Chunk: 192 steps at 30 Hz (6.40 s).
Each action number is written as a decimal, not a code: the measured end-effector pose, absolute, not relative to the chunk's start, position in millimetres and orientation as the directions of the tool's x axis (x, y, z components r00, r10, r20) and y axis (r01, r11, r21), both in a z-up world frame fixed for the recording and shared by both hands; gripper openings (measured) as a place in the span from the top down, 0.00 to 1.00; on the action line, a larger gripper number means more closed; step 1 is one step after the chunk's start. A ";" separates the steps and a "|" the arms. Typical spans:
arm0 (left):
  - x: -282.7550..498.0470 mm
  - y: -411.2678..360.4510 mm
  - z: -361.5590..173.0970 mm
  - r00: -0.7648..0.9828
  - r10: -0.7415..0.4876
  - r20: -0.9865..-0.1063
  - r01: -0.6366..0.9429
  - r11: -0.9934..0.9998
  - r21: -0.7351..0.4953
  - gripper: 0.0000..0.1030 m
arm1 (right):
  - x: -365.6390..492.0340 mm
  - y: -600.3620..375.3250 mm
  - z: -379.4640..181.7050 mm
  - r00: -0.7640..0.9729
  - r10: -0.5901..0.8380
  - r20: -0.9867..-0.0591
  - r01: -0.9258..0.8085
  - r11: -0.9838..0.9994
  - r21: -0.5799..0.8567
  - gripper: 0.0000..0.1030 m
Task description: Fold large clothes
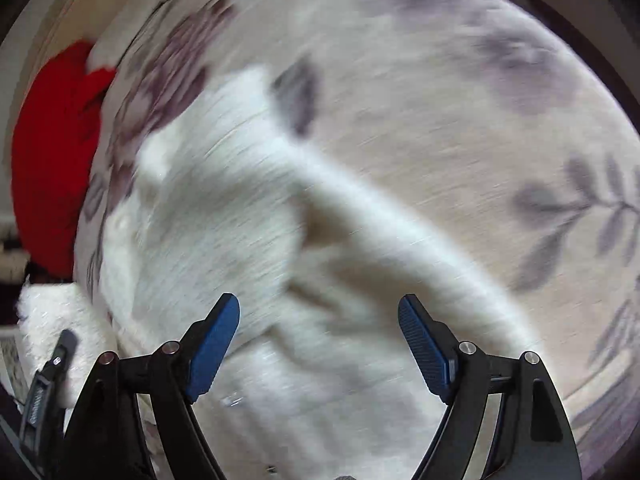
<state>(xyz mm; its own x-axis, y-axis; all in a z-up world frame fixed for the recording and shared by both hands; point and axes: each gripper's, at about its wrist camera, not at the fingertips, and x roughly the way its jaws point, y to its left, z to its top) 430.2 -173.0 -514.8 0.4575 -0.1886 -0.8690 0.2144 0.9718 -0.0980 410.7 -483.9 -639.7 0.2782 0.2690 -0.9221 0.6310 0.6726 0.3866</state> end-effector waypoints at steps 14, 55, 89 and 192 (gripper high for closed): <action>433.7 -224.1 -533.6 0.280 -0.303 -0.911 0.198 0.947 -0.254 0.25 | 360.3 -594.3 -632.2 0.306 0.318 -0.898 0.620 0.649 0.441 0.19; 444.4 -8.3 -575.3 0.363 0.201 -0.910 -0.137 0.977 0.161 0.00 | 630.5 -506.9 -726.8 0.128 0.619 -0.775 0.570 0.593 0.568 0.92; 609.4 -80.5 -611.7 0.280 0.147 -0.949 0.153 0.969 0.196 0.97 | 709.0 -308.9 -680.3 0.097 0.365 -0.926 0.224 0.898 0.378 0.89; 250.6 -231.2 -536.7 0.298 -0.124 -0.946 -0.135 0.976 -0.171 0.89 | 585.5 -530.4 -730.0 0.197 0.838 -0.509 0.403 0.404 0.821 0.87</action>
